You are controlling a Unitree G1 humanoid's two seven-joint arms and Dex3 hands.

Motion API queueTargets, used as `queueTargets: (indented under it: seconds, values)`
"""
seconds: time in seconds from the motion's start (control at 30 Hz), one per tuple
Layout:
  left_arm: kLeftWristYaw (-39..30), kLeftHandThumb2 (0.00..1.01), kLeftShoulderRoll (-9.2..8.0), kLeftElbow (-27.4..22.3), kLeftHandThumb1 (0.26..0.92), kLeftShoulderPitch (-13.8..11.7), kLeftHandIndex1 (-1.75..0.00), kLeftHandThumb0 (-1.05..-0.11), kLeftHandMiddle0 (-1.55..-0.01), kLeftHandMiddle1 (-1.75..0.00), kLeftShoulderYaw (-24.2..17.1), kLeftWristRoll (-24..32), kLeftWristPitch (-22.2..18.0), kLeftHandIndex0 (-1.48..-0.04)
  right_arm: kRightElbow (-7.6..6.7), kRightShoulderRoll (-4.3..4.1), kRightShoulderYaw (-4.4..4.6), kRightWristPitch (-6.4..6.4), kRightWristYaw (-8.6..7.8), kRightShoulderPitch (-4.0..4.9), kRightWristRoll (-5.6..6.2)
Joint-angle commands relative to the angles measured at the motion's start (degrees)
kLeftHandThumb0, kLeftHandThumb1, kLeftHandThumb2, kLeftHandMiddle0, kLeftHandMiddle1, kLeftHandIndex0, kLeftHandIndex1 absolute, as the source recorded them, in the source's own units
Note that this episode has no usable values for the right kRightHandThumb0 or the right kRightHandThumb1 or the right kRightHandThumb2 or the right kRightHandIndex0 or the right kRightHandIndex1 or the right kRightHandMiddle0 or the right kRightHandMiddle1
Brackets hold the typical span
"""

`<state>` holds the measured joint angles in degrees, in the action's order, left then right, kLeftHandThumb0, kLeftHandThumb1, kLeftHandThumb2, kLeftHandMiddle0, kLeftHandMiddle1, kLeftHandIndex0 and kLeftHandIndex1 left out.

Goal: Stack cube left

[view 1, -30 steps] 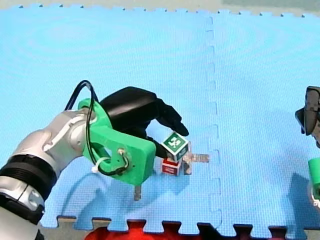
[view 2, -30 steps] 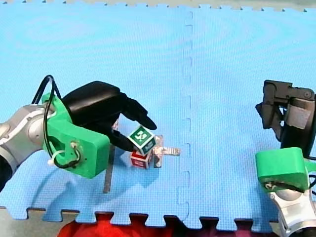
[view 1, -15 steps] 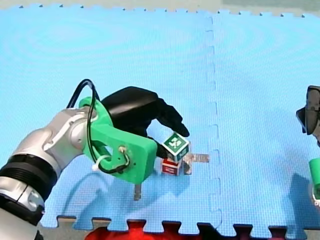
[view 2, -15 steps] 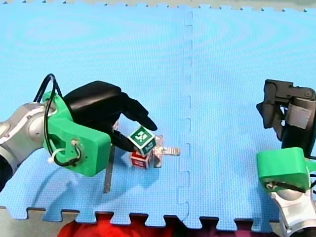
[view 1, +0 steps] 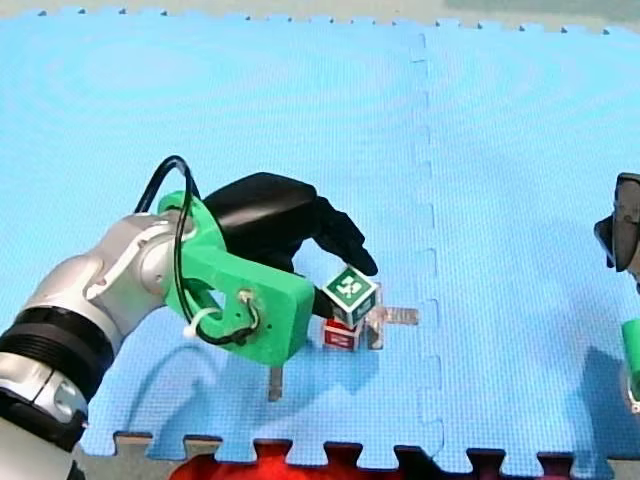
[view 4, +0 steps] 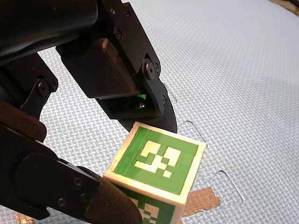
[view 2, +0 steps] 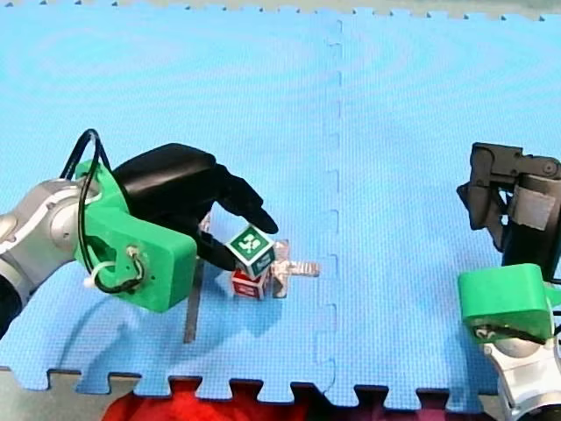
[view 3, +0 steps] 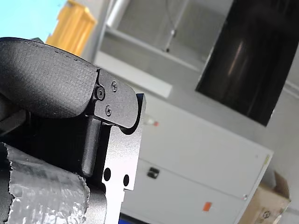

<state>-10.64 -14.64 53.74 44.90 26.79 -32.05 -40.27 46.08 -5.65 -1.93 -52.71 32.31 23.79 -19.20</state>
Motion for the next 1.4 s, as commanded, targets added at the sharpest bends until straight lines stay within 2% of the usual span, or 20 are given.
queueTargets:
  seconds: [0.0, 0.37, 0.6, 0.77, 0.83, 0.97, 1.1, 1.37]
  values:
    - [-0.3, 0.00, -0.41, -0.4, 0.846, -0.2, -0.01, -0.478, -0.97, -1.62, 0.0, 0.2, 0.0, -1.29, 0.19, -0.40, -0.23, -0.37, -0.05, 0.22, 0.35]
    - [-0.7, 0.00, -0.72, -1.9, 0.836, -0.9, -0.01, -0.479, -0.96, -1.64, -0.1, 0.3, 0.7, -1.30, 0.28, -0.69, -0.40, -0.60, -0.84, 0.40, 0.82]
    - [-0.6, 0.00, -0.86, -2.7, 0.830, -1.5, 0.00, -0.478, -0.96, -1.64, -0.2, 0.3, 1.0, -1.31, -0.54, -0.88, -0.53, -0.51, -2.19, 0.15, 1.64]
    - [0.3, 0.00, -1.02, -3.0, 0.828, -2.2, 0.00, -0.479, -0.96, -1.63, -0.2, 0.0, 0.8, -1.31, -1.16, -0.83, -0.59, -0.39, -2.71, -0.11, 1.72]
    - [0.7, 0.00, -1.05, -2.9, 0.826, -2.4, 0.00, -0.480, -0.96, -1.60, -0.1, -0.1, 0.7, -1.31, -1.22, -0.87, -0.53, -0.75, -3.00, -0.15, 1.77]
    - [1.9, 0.00, -1.03, -2.1, 0.824, -2.7, 0.00, -0.479, -0.99, -1.50, 0.0, -0.5, 0.2, -1.31, -1.20, -0.94, -0.56, -1.64, -2.98, -0.12, 1.46]
    - [3.0, 0.00, -0.82, -1.3, 0.823, -2.7, 0.00, -0.477, -1.00, -1.41, 0.2, -0.9, -0.2, -1.31, -1.37, -0.95, -0.63, -1.87, -2.80, -0.19, 1.17]
    - [4.3, 0.00, -0.51, 0.4, 0.823, -2.4, 0.00, -0.470, -1.02, -1.27, 0.5, -1.4, -0.7, -1.31, -0.68, -1.11, -0.53, -2.82, -2.11, 0.19, 0.31]
